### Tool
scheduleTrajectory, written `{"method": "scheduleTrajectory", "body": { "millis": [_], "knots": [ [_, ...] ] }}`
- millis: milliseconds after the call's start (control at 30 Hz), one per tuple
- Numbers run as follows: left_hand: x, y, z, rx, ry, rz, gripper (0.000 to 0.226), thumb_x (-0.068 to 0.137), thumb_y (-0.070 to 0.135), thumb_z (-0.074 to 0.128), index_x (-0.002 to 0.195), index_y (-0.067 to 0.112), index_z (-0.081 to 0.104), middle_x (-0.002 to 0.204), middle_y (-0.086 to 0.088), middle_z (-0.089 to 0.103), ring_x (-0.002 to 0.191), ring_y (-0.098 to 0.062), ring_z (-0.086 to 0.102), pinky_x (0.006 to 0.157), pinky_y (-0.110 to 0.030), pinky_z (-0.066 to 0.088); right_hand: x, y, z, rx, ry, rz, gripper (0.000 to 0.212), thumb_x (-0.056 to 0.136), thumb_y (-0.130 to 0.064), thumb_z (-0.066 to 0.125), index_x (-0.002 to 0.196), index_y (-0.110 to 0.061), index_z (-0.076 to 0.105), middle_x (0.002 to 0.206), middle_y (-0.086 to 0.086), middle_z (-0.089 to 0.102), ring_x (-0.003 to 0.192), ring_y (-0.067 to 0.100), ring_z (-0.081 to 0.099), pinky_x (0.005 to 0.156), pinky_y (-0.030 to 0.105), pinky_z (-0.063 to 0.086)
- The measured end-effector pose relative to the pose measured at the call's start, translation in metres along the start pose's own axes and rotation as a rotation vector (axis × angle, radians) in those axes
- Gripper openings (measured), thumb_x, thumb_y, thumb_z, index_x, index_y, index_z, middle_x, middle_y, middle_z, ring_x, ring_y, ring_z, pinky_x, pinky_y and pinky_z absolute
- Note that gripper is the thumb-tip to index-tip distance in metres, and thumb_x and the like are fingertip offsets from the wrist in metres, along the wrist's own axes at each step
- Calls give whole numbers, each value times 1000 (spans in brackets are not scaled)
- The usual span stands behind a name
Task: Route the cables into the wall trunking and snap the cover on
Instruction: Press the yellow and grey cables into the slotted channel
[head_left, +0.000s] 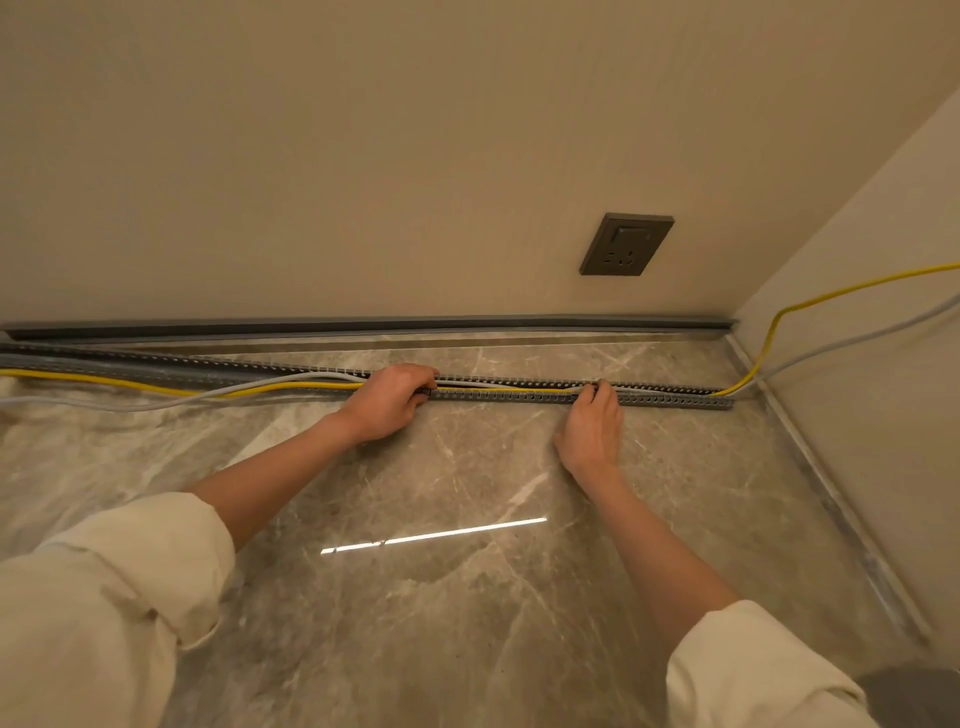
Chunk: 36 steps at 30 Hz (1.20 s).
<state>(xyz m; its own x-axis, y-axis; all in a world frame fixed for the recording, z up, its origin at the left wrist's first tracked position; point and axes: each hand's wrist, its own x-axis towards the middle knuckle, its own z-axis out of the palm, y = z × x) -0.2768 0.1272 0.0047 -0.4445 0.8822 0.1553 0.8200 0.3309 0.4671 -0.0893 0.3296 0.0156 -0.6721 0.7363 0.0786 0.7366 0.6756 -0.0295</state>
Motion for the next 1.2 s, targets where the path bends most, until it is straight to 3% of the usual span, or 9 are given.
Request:
{"method": "scheduleTrajectory", "body": {
  "millis": [133, 267, 400, 500, 633, 833, 1000, 1200],
  "knots": [
    [0, 2, -3, 32, -14, 21, 24, 87, 5, 58, 111, 5, 61, 112, -13, 68, 106, -30, 60, 93, -38, 47, 3, -19, -9, 55, 36, -6, 47, 78, -11, 67, 119, 1, 46, 122, 21, 46, 113, 35, 44, 105, 40, 34],
    [-4, 0, -8, 196, -17, 99, 28, 90, 12, 56, 117, 8, 63, 142, -16, 47, 133, -28, 42, 113, -41, 28, 0, -63, -21, 201, 21, -397, 47, 76, -2, 66, 121, -5, 49, 117, 14, 49, 106, 28, 50, 95, 35, 43],
    [-20, -3, -18, 238, -32, 78, 39, 93, 20, 52, 132, 22, 53, 155, -15, 22, 143, -27, 23, 117, -45, 20, -4, -102, -24, 221, -42, -648, 34, 83, -4, 55, 117, -6, 54, 117, 13, 51, 110, 29, 48, 96, 38, 41],
    [-37, -5, -30, 212, 67, 88, 37, 89, 13, 57, 126, 17, 58, 150, -17, 34, 138, -30, 35, 115, -47, 26, -4, -115, -23, 253, -39, -636, 28, 86, -9, 56, 114, -6, 55, 117, 12, 52, 110, 29, 48, 97, 38, 40],
    [-59, -22, -45, 244, 128, -32, 45, 81, 10, 65, 125, 11, 57, 138, -17, 50, 125, -33, 48, 105, -46, 37, -5, -132, -22, 313, -36, -657, 29, 85, -12, 61, 113, -8, 55, 115, 10, 53, 107, 27, 50, 94, 36, 42],
    [-85, -46, -57, 277, 188, -185, 58, 78, 18, 70, 130, 7, 48, 129, -15, 56, 119, -32, 51, 102, -45, 39, -9, -160, -18, 362, -69, -740, 34, 86, -17, 63, 118, -11, 53, 119, 8, 55, 112, 24, 50, 97, 36, 41],
    [-103, -67, -71, 310, 224, -253, 55, 73, 9, 70, 125, 4, 52, 120, -18, 60, 111, -36, 56, 96, -46, 44, -13, -184, -15, 426, -101, -823, 32, 93, -26, 57, 121, -12, 54, 120, 6, 59, 112, 23, 54, 98, 37, 43],
    [-123, -84, -88, 387, 199, -272, 53, 69, 1, 69, 120, -2, 55, 116, -22, 62, 107, -39, 58, 99, -48, 45, -17, -204, -7, 592, -138, -808, 27, 94, -15, 55, 118, -8, 64, 118, 9, 64, 109, 25, 58, 99, 37, 44]
  ]
}}
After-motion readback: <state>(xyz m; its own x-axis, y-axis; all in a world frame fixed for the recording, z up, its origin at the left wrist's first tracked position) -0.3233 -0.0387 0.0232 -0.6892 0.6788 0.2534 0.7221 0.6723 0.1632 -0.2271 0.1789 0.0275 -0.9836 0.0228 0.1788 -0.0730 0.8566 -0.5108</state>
